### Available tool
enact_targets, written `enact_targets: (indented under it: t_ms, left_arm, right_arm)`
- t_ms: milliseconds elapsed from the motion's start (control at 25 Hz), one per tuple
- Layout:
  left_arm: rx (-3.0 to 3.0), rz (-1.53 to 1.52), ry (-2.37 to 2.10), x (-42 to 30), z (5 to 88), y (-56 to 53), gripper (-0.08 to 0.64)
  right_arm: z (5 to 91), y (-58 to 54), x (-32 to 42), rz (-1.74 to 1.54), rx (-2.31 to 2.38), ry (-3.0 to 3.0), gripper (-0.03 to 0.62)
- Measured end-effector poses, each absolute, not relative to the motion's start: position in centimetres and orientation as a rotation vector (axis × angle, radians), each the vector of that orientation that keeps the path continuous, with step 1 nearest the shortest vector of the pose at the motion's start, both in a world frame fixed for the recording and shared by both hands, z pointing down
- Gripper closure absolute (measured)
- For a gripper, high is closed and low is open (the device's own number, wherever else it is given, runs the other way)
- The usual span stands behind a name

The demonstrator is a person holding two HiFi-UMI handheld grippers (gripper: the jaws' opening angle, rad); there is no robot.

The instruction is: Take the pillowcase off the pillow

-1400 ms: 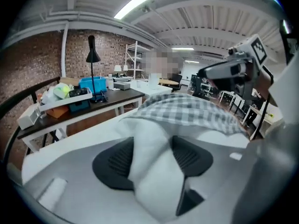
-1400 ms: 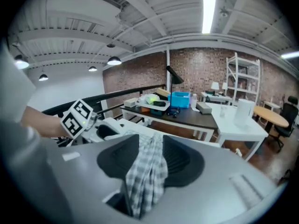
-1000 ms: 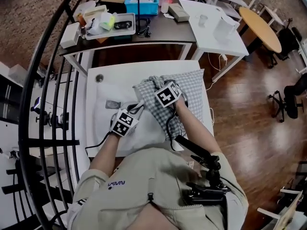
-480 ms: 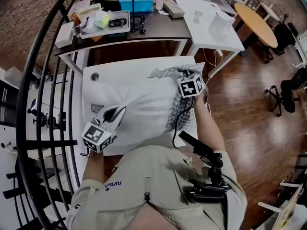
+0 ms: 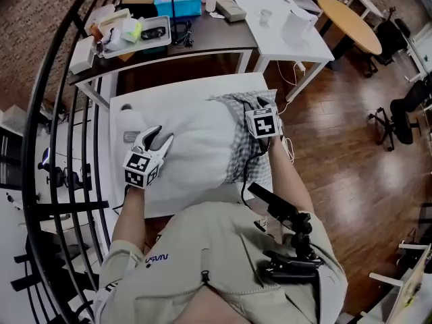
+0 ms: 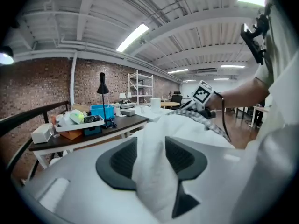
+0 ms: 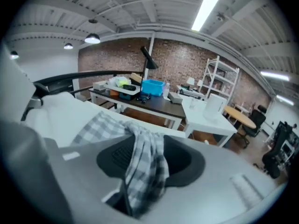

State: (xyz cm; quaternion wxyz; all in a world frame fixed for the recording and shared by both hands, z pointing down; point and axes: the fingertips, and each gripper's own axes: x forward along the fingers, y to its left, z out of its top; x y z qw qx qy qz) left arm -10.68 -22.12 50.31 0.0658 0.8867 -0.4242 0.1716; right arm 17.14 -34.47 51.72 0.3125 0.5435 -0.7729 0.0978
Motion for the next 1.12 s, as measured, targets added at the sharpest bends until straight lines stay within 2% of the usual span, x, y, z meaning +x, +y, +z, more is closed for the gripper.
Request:
enact_targets:
  t_ms: [80,320,480,600,840,880,1120]
  left_arm:
    - [2.714,0.537,-1.34,-10.2,48.7,-21.9,0.33]
    - [2.896,0.724,-1.025,-3.7,48.5,-13.6,0.281]
    - [2.84,0.918,-0.825,-0.3,54.5,-8.9,0.206]
    - [2.791,1.073,-0.866,-0.2,58.3,-9.2,0.202]
    - [2.768,1.027,-0.98,-1.0,57.9,-11.0,0.489]
    - [2.769,0.993,-0.985,-1.0,57.2,-11.0,0.509]
    - [2.778,0.753,-1.107,-2.3,51.0,-13.2,0.526]
  right_arm:
    - [50.6,-31.9,17.1,0.275,1.467,-2.104,0.422]
    - [50.2,-20.4,16.3,0.418,1.496,-2.203,0.422]
    - [52.4,-14.0,15.6,0.502,1.462,-2.173,0.418]
    - [55.3,-10.3,13.8,0.585,1.388,-2.13,0.403]
    - [61.6,-9.1,10.9,0.61,1.289,-2.004,0.385]
    - [61.9,-9.7,10.9,0.559,1.29,-1.98,0.387]
    - [58.3,-11.6,12.1,0.308,1.36,-1.943,0.542]
